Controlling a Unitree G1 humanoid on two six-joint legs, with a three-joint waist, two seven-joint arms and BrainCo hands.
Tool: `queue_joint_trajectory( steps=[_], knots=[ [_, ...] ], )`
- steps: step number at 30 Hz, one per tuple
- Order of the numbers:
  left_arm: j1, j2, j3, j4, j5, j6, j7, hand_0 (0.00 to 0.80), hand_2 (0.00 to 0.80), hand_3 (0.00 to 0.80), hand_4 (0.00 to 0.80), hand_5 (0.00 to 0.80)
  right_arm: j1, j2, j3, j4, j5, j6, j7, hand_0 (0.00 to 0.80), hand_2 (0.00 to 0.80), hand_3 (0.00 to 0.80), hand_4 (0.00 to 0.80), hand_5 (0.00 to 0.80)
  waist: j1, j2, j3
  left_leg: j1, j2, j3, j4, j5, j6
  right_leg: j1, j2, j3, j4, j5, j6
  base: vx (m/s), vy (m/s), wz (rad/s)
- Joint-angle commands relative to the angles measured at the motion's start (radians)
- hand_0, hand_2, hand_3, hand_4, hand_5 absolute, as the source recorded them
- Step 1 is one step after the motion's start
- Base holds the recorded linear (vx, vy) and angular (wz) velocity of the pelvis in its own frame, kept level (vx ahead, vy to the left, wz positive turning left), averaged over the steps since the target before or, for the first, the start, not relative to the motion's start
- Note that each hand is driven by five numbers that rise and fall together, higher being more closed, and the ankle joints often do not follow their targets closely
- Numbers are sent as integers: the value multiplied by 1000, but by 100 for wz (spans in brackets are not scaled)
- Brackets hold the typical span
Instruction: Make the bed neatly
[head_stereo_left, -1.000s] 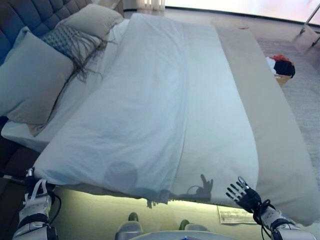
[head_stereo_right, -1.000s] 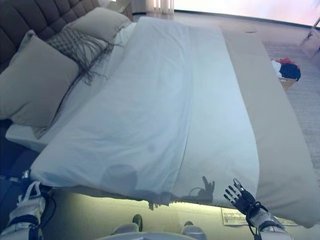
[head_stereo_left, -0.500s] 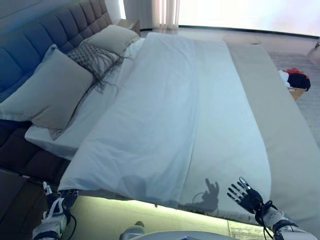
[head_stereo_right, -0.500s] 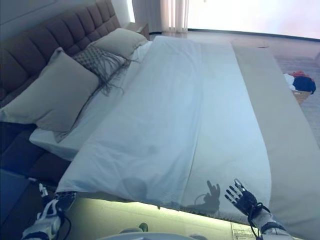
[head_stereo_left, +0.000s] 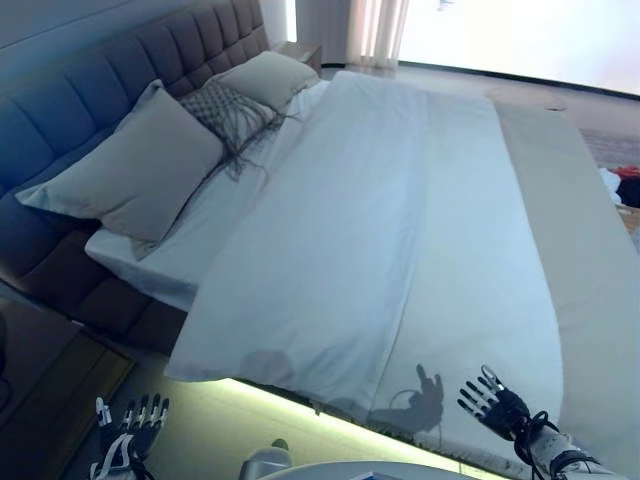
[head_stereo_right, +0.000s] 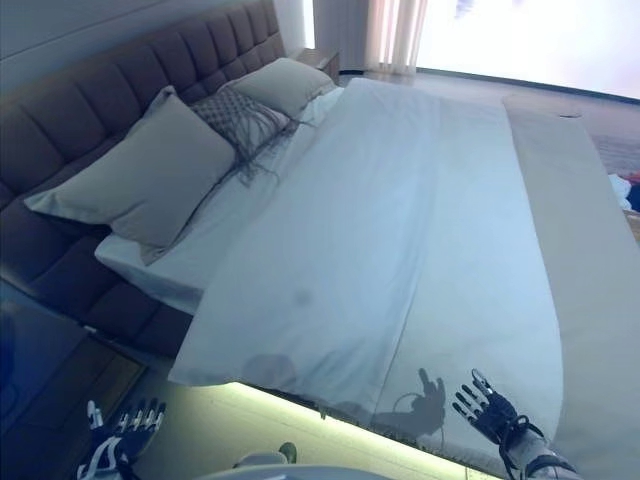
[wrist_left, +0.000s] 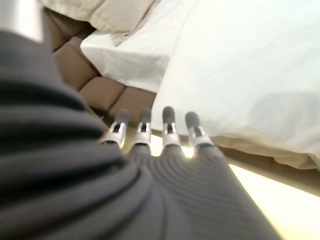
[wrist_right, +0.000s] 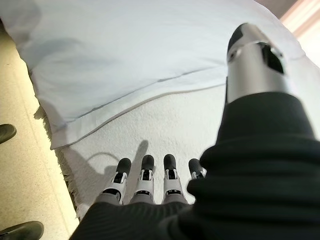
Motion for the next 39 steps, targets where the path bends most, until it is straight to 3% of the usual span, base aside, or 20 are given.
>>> queue_joint_trajectory(
  steps=[1,10,17,23,29,33,36,39],
  knots=[
    [-55,-1,-24,-37,9,-3,-82,0,0,0,0,0,-73,16,8,2,15,-20,4,0,0,0,0,0,15,-14,31,31,9,24,46,-102,4,-42,-44,-1,68,-12,19,0,0,0],
    [-81,0,-67,-134,-6,13,-186,0,0,0,0,0,-55,11,14,5,8,-12,-1,0,0,0,0,0,-1,-7,31,33,10,32,52,-104,3,-46,-46,9,72,-13,19,22,14,0],
    [-134,-3,-126,-170,18,17,-200,0,0,0,0,0,-45,12,26,-2,-12,-11,2,0,0,0,0,0,-39,-6,32,41,14,62,65,-121,5,-52,-47,43,70,-13,21,65,37,-4],
    [-141,3,-131,-177,46,-9,-185,0,0,0,0,0,-27,12,15,-14,-17,-19,26,0,0,0,0,0,-70,-13,4,64,20,98,27,-113,1,-48,-42,71,25,17,35,82,7,-19],
    [-150,23,-251,-208,218,-152,-178,0,0,0,0,0,17,39,16,-88,33,-62,-6,0,0,0,0,0,-100,-10,-27,40,19,124,-1,-89,-6,-78,-38,85,-2,51,49,22,-31,-23],
    [-167,34,-382,-227,443,-282,-118,0,0,0,0,0,48,55,46,-113,-24,-132,-21,0,0,0,0,0,-122,-4,-34,29,16,141,-1,-83,-4,-104,-38,99,-2,64,54,-18,-39,-20],
    [-172,44,-455,-211,662,-319,-92,0,0,0,0,0,59,62,75,-112,-85,-154,-17,0,0,0,0,0,-136,1,-35,34,17,164,0,-82,-2,-116,-38,110,-2,70,56,-9,-23,-14],
    [-176,26,-546,-114,832,-353,-52,0,0,0,0,0,77,96,141,-74,-186,-175,14,0,0,0,0,0,-159,4,-37,40,17,185,8,-85,6,-120,-31,128,-2,71,54,4,-28,-24]
  ],
)
